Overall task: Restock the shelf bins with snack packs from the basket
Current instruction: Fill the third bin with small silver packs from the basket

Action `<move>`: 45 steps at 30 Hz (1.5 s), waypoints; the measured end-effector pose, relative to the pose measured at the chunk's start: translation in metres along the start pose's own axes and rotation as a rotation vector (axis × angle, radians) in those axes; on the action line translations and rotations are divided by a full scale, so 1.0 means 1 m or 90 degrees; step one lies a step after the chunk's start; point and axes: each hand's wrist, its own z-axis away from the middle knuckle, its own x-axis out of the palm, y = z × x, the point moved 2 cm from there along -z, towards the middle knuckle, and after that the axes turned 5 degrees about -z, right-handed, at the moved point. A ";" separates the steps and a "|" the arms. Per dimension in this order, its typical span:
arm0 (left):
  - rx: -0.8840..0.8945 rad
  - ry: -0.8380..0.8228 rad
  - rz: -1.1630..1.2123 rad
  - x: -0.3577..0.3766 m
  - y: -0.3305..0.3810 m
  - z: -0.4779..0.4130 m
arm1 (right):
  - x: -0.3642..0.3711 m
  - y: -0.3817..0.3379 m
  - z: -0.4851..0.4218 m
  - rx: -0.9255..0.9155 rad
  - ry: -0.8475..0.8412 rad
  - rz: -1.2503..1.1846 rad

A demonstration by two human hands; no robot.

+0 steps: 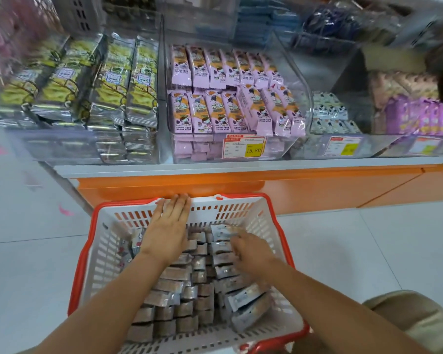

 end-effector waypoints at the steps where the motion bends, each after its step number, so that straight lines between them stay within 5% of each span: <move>1: 0.006 0.036 0.014 -0.007 0.002 0.001 | -0.013 0.003 0.005 -0.008 0.042 -0.051; 5: 0.044 0.225 0.061 -0.044 0.016 0.000 | -0.076 0.008 0.036 -0.071 0.221 -0.253; 12: 0.041 0.507 0.141 -0.126 0.046 -0.026 | -0.188 0.037 0.113 -0.138 0.560 -0.381; 15: 0.047 0.519 0.143 -0.152 0.053 -0.040 | -0.227 0.053 0.136 -0.113 0.701 -0.419; 20: 0.072 0.399 0.038 -0.179 0.061 -0.069 | -0.279 0.085 0.136 -0.069 0.811 -0.436; 26: 0.058 0.346 -0.054 -0.168 0.066 -0.091 | -0.300 0.128 0.065 0.069 0.732 -0.383; 35: 0.049 0.406 -0.089 -0.149 0.067 -0.106 | -0.314 0.158 -0.043 0.151 0.593 -0.310; 45: 0.050 0.432 -0.074 -0.147 0.066 -0.107 | -0.304 0.163 -0.082 0.217 0.337 -0.122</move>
